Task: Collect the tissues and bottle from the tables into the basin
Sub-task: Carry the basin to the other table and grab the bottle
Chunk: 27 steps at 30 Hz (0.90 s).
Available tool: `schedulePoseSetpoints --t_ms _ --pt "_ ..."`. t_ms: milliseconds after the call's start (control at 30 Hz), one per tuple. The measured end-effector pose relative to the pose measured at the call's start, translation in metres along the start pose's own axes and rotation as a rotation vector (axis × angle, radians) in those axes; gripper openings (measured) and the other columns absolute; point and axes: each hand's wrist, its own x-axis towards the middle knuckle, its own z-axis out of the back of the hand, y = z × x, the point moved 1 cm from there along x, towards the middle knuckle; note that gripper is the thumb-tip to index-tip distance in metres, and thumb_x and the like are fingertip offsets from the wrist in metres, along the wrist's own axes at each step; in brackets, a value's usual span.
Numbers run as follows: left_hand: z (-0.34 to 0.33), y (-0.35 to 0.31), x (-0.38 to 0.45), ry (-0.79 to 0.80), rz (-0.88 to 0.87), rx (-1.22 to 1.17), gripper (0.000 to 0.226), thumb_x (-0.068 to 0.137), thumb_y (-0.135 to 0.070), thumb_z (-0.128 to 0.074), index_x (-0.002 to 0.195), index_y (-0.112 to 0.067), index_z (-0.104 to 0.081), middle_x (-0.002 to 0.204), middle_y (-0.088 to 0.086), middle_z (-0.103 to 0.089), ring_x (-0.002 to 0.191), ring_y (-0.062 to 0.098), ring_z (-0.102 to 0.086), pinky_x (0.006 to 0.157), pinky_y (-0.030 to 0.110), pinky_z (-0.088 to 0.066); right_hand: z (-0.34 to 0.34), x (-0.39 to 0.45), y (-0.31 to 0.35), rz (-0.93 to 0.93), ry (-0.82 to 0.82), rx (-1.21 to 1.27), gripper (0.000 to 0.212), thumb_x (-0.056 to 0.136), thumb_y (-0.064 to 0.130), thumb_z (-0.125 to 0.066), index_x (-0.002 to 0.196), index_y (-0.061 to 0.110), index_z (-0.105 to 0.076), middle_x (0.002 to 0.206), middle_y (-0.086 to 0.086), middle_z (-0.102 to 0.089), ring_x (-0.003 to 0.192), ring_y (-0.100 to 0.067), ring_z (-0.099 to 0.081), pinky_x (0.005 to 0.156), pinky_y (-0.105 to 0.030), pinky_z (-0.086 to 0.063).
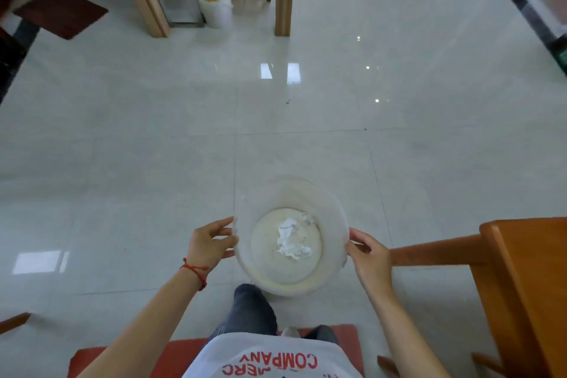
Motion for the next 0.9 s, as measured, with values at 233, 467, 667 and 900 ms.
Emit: schedulePoseSetpoints --t_ms 233,467,667,900 --pt "0.0 -0.09 0.098 0.055 -0.043 0.049 0.043 0.076 0.005 -0.064 0.117 -0.006 -0.06 0.092 0.012 -0.064 0.083 0.029 -0.062 0.067 0.03 -0.059 -0.033 0.085 0.067 -0.005 -0.077 0.018 0.023 0.079 0.003 -0.066 0.102 0.009 -0.069 0.093 0.002 -0.069 0.069 0.015 -0.061 0.061 0.001 -0.045" --pt "-0.02 -0.157 0.175 0.089 -0.047 0.074 0.044 0.075 0.007 -0.064 0.116 -0.007 -0.061 0.097 0.017 -0.065 0.082 0.029 -0.062 0.055 0.02 -0.058 -0.044 0.156 0.113 -0.028 -0.117 0.07 0.023 0.081 0.007 -0.065 0.103 0.012 -0.068 0.093 0.003 -0.068 0.073 0.004 -0.064 0.06 0.001 -0.046" --pt "-0.073 -0.21 0.24 0.129 -0.028 0.083 0.044 0.075 0.008 -0.063 0.117 -0.006 -0.061 0.099 0.019 -0.064 0.079 0.027 -0.061 0.057 0.023 -0.059 -0.026 0.241 0.135 -0.056 -0.144 0.073 0.027 0.081 0.007 -0.065 0.108 0.008 -0.067 0.099 -0.002 -0.069 0.073 0.005 -0.064 0.065 -0.005 -0.049" --pt "-0.148 -0.29 0.294 0.185 -0.074 0.134 0.044 0.075 0.005 -0.064 0.117 -0.009 -0.061 0.091 0.01 -0.065 0.082 0.024 -0.062 0.06 0.022 -0.059 0.012 0.327 0.166 -0.097 -0.215 0.114 0.025 0.082 0.002 -0.06 0.106 0.008 -0.067 0.095 0.0 -0.067 0.066 0.017 -0.06 0.059 0.004 -0.043"
